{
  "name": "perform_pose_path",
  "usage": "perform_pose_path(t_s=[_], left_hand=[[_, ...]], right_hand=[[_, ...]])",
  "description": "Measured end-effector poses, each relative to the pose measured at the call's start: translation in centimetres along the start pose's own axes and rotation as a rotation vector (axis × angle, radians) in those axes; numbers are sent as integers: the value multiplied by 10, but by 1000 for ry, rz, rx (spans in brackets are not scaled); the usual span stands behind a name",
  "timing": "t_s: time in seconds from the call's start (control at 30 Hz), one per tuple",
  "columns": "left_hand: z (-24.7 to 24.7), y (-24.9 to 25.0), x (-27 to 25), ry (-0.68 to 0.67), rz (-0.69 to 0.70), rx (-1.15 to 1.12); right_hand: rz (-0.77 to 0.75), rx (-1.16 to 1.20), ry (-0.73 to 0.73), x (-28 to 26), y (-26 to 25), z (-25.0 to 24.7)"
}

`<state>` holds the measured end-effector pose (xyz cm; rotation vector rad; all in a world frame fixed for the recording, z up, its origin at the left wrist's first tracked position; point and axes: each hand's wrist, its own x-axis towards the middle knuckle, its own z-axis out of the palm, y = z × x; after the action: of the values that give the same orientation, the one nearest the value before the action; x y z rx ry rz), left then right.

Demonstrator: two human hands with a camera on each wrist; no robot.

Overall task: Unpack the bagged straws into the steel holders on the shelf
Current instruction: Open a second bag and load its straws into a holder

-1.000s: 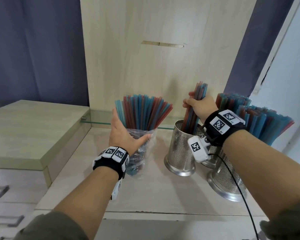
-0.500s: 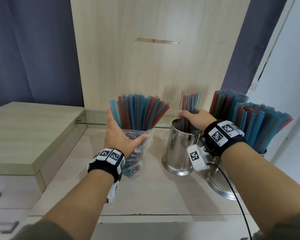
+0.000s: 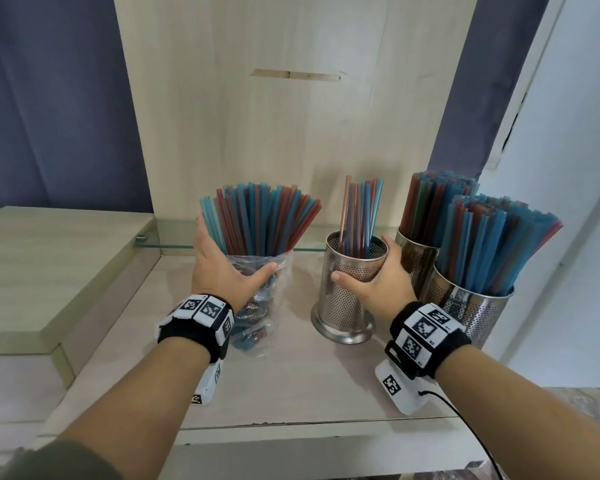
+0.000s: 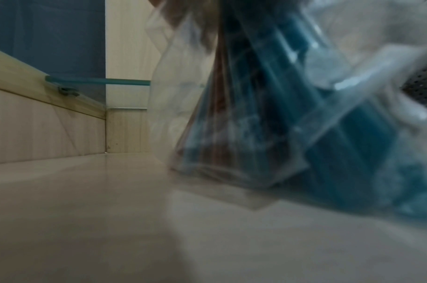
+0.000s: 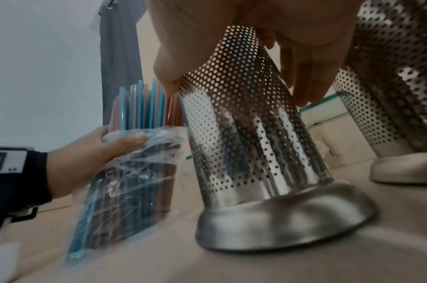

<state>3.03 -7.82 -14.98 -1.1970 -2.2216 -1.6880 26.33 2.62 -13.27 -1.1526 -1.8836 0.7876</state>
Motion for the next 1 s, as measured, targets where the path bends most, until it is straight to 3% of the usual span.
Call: perform_pose_path(t_s=[0.3, 0.5, 0.73, 0.87, 1.0], left_hand=[[4, 3, 3, -14, -5, 158], [6, 4, 22, -117, -106, 216], [0, 29, 45, -179, -302, 504], [-8, 37, 60, -203, -301, 664], [-15, 43, 67, -146, -307, 621]], right_hand=[[-20, 14, -13, 8, 4, 12], [-22, 13, 12, 10, 5, 22], [-32, 43, 2, 11, 8, 22], [-46, 54, 2, 10, 8, 23], [-37, 54, -8, 10, 8, 22]])
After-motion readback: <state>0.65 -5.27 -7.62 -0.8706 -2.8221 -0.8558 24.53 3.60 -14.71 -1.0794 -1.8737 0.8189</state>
